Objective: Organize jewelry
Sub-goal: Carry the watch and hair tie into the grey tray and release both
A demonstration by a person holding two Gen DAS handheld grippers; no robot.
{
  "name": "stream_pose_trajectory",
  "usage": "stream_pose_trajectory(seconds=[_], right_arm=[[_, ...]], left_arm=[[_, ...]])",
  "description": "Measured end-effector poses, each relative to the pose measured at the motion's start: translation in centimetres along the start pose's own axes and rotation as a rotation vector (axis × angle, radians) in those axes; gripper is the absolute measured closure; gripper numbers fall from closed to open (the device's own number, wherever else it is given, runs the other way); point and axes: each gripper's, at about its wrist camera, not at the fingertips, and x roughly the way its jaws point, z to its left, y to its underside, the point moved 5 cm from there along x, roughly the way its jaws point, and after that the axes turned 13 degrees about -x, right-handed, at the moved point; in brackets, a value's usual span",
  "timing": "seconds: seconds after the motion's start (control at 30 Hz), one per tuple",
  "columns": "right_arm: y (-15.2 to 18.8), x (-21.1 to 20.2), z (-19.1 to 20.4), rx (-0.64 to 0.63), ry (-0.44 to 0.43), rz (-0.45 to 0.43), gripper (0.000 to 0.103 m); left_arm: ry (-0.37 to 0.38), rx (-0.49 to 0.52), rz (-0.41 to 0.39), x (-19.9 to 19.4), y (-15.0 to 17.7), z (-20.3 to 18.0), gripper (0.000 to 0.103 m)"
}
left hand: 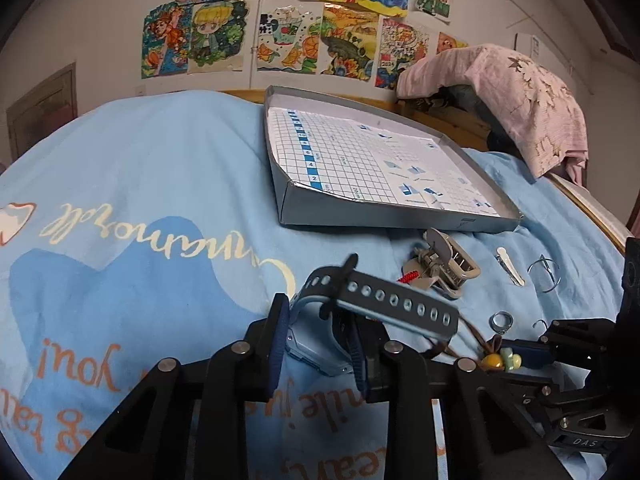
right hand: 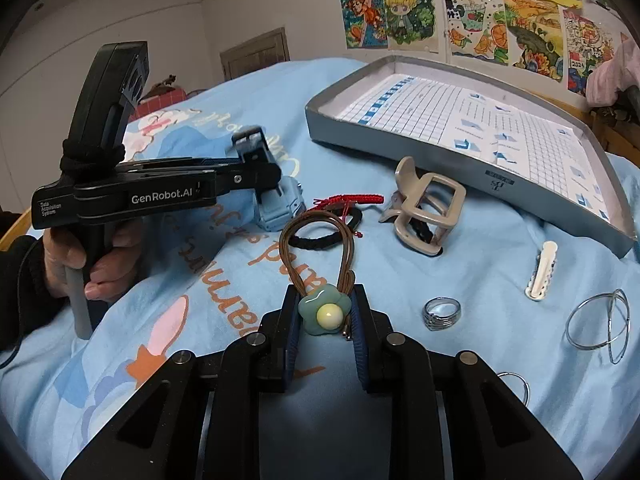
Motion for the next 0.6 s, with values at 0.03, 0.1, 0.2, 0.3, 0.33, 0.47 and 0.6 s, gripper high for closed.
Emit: stream_pose_trajectory(seconds=[0.03,0.1,0.2,0.3,0.33,0.47,0.6], right_arm=[[-0.1,-0.2,-0.1,0.002,0.002,-0.010,0.082],[-0.2,-0.7,-0.3,0.007,0.010,-0.031,0.082],[-0.5,-1.7,-0.8,0.023,0.024,-0.066,0.082],[-0.7,-3.0,-1.5,0.051,0.042,-0.102,0.082],[-0.8,-3.2,-1.8,0.058,0.048,-0.109,0.082],[-1.0,-4.6,-3.4,0.091,0.087,-0.147,0.082],[-2.0,-5.7,-5.8,0.133,0.124,-0.191,0.082]], left_arm=[[-0.010,0.001,0.004,-0.1,0.1,0.0,0.078],[-0.020,-0.015,0.004,-0.7,0.1,0.0,0.079],[-0.032,-0.034,0.007,-1.4,0.0,0.0,0.080],[-0.050,-0.041,0.007,-1.9,-0.2,-0.5,0.080],[-0.056,-0.046,0.006,-2.1,-0.3,-0.7,0.080],[-0.030,-0.096,-0.016,-3.7,-1.6,-2.1,0.080],[0.009,-0.089,-0.054,-5.0,-3.4,-4.0,0.080]])
